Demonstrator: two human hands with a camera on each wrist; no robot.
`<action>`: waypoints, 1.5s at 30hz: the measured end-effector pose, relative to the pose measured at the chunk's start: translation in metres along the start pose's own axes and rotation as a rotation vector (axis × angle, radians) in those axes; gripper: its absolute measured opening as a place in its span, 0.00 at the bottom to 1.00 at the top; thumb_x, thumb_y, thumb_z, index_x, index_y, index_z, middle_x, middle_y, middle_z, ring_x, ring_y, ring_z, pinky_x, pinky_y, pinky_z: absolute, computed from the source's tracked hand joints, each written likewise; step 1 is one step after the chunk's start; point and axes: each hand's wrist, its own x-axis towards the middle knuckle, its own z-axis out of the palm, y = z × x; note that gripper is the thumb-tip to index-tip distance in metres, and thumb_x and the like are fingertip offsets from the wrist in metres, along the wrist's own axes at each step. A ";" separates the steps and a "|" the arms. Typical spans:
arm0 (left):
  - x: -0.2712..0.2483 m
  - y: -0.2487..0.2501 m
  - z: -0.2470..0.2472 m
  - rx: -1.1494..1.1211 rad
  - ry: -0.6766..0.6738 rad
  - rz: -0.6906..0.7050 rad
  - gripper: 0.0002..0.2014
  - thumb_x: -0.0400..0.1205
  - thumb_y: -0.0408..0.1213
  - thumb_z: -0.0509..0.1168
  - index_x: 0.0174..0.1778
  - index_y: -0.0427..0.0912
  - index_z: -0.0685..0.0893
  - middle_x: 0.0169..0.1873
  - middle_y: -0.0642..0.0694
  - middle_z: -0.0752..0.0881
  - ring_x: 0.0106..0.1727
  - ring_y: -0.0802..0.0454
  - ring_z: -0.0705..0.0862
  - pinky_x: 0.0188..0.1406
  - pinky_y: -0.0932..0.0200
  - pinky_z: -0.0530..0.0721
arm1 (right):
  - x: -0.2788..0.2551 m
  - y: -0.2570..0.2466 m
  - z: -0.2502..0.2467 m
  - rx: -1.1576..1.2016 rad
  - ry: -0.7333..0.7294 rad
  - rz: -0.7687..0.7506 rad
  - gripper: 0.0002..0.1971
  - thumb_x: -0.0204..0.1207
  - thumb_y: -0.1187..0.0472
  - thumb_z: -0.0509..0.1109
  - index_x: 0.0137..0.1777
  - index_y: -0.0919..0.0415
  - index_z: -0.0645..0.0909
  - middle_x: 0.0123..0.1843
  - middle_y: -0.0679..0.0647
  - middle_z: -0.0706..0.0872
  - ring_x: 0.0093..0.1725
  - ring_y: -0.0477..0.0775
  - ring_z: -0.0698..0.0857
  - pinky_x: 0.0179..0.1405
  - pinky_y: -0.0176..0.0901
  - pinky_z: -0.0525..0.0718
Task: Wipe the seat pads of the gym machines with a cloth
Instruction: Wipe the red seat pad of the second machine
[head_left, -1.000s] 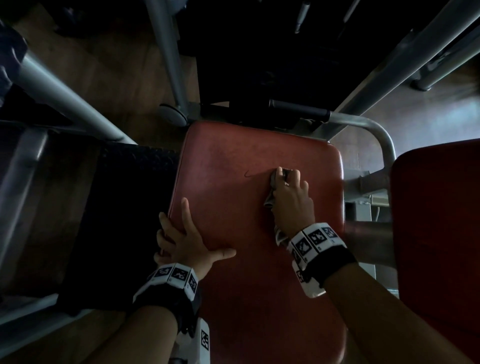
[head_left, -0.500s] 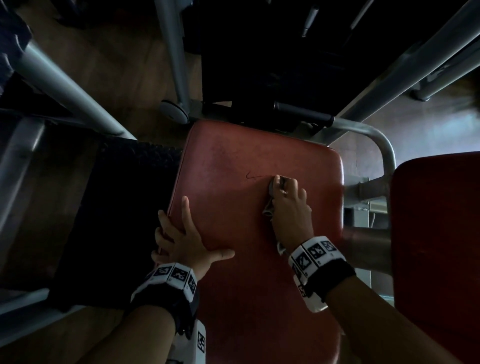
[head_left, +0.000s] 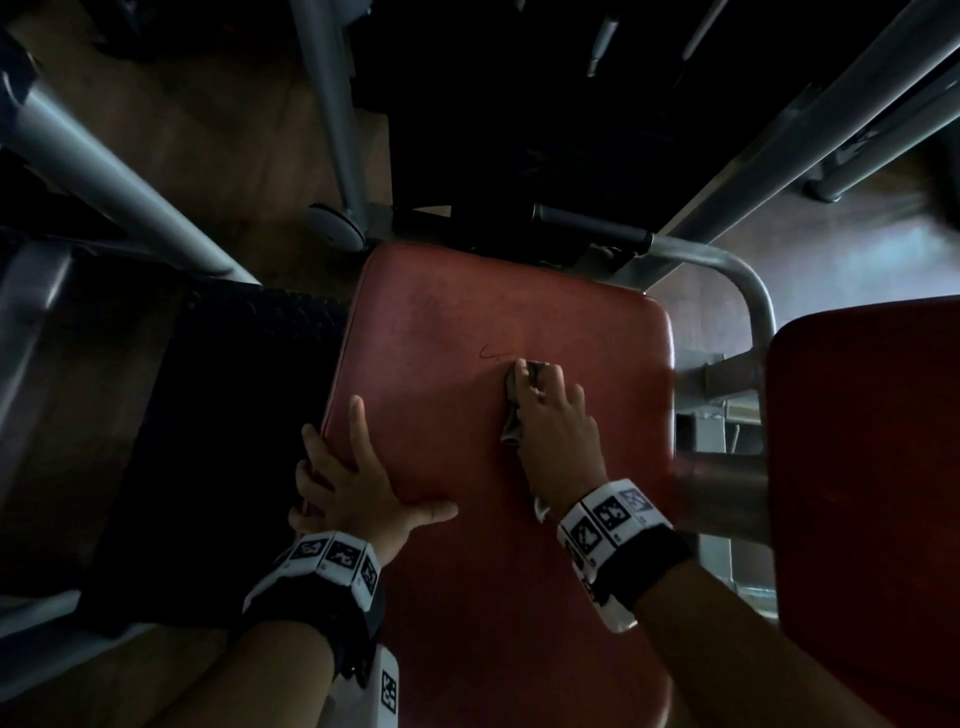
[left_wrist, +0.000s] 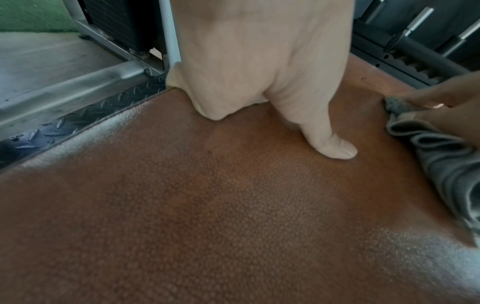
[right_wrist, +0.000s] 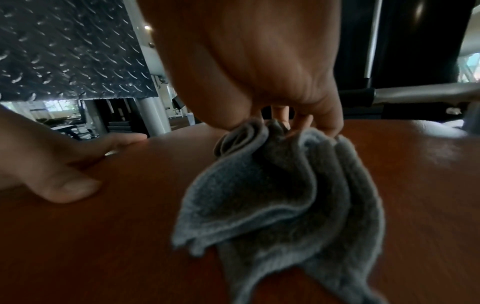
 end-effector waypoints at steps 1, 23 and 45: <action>0.000 0.000 0.000 0.001 0.002 0.000 0.77 0.48 0.71 0.79 0.70 0.71 0.16 0.79 0.43 0.26 0.82 0.32 0.43 0.75 0.24 0.56 | 0.004 0.001 -0.002 0.003 0.010 -0.001 0.36 0.77 0.65 0.64 0.84 0.55 0.54 0.76 0.55 0.61 0.63 0.60 0.71 0.52 0.61 0.85; -0.001 0.000 0.001 -0.006 -0.002 -0.006 0.77 0.50 0.69 0.79 0.70 0.70 0.16 0.79 0.43 0.24 0.82 0.32 0.41 0.75 0.23 0.55 | -0.004 -0.013 -0.003 -0.048 -0.013 -0.141 0.35 0.76 0.62 0.60 0.83 0.53 0.56 0.77 0.56 0.62 0.63 0.60 0.73 0.54 0.63 0.83; 0.001 -0.001 0.003 -0.013 0.005 -0.018 0.77 0.49 0.67 0.81 0.70 0.71 0.18 0.78 0.44 0.24 0.82 0.32 0.41 0.74 0.22 0.55 | 0.001 -0.030 0.001 -0.021 0.052 -0.138 0.35 0.77 0.61 0.60 0.84 0.55 0.54 0.77 0.55 0.62 0.63 0.60 0.73 0.54 0.61 0.83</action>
